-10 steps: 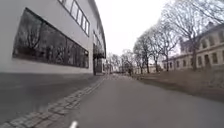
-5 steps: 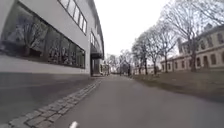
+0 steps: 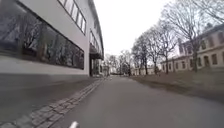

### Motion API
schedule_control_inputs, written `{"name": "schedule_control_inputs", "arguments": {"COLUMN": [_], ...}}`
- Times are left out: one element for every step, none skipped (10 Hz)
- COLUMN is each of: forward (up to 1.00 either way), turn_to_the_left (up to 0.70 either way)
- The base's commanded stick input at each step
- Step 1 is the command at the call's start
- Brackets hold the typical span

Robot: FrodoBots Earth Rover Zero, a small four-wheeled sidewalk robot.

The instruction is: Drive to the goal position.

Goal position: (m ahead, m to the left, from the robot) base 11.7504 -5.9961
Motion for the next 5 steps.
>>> {"name": "schedule_control_inputs", "arguments": {"forward": [1.00, 1.00, 1.00, 1.00, 1.00], "turn_to_the_left": [0.01, 0.01, 0.01, 0.01, 0.01]}}
